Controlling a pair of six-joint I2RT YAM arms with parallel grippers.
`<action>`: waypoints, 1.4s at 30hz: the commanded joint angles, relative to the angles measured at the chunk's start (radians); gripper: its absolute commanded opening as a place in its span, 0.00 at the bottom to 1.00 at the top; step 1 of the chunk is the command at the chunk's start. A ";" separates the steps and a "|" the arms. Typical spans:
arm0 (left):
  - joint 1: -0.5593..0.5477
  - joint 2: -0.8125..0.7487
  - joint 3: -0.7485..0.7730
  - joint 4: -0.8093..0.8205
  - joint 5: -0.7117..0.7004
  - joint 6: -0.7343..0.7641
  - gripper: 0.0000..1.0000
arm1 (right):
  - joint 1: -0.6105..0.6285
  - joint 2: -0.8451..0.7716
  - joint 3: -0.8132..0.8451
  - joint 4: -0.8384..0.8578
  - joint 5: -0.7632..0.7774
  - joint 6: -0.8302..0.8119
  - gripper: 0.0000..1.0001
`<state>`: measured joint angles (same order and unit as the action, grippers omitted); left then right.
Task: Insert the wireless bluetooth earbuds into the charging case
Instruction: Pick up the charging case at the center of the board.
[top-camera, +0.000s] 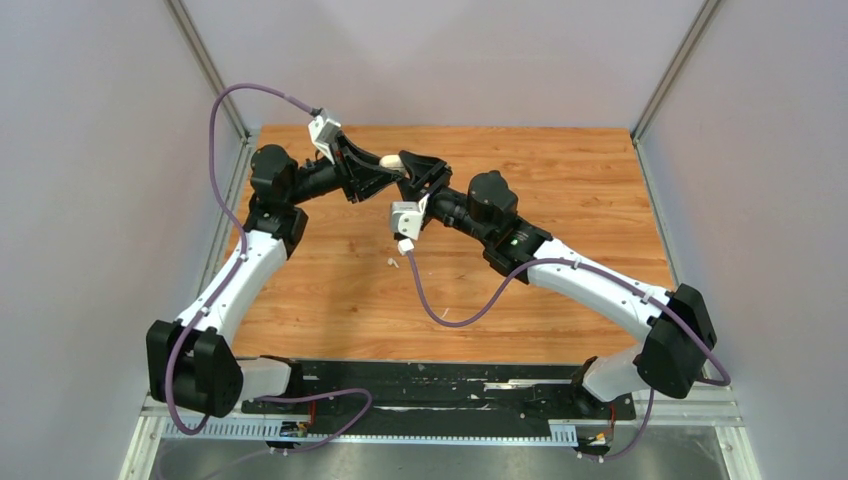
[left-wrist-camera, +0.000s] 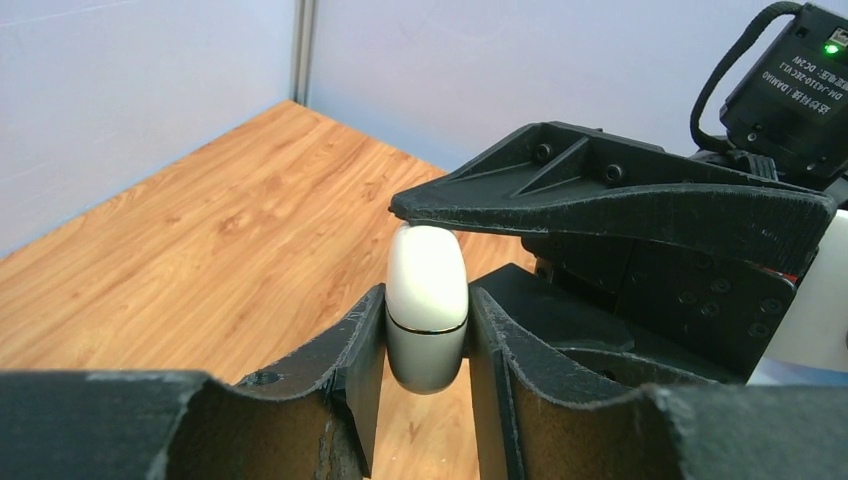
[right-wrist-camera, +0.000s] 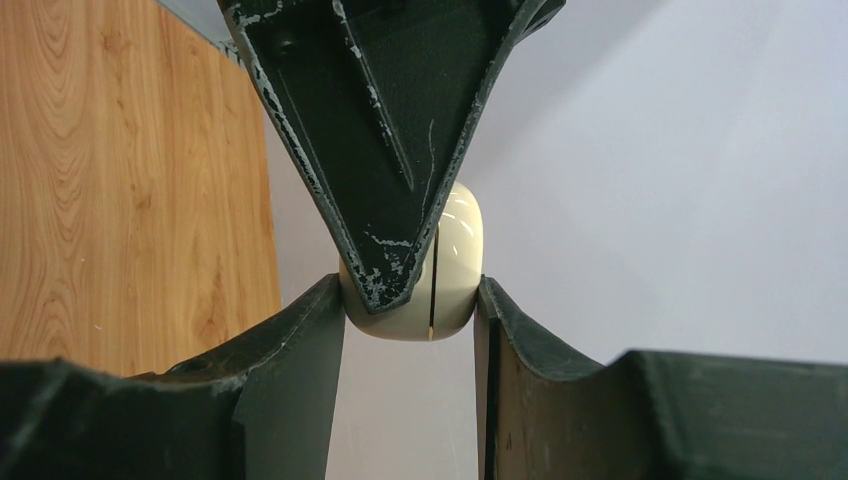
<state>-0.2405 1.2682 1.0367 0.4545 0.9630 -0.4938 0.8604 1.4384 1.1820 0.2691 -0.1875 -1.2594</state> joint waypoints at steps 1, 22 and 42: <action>-0.006 0.002 -0.007 0.112 0.035 -0.047 0.42 | 0.012 0.010 0.032 0.037 0.021 0.008 0.00; -0.006 0.011 -0.033 0.215 0.015 -0.089 0.29 | 0.020 0.063 0.095 0.007 0.087 0.078 0.00; -0.005 0.007 -0.129 0.414 0.228 -0.030 0.00 | -0.159 0.072 0.591 -1.000 -0.423 0.585 0.78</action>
<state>-0.2428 1.2926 0.9283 0.7757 1.0859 -0.5713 0.7319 1.4773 1.5742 -0.4618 -0.4263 -0.8944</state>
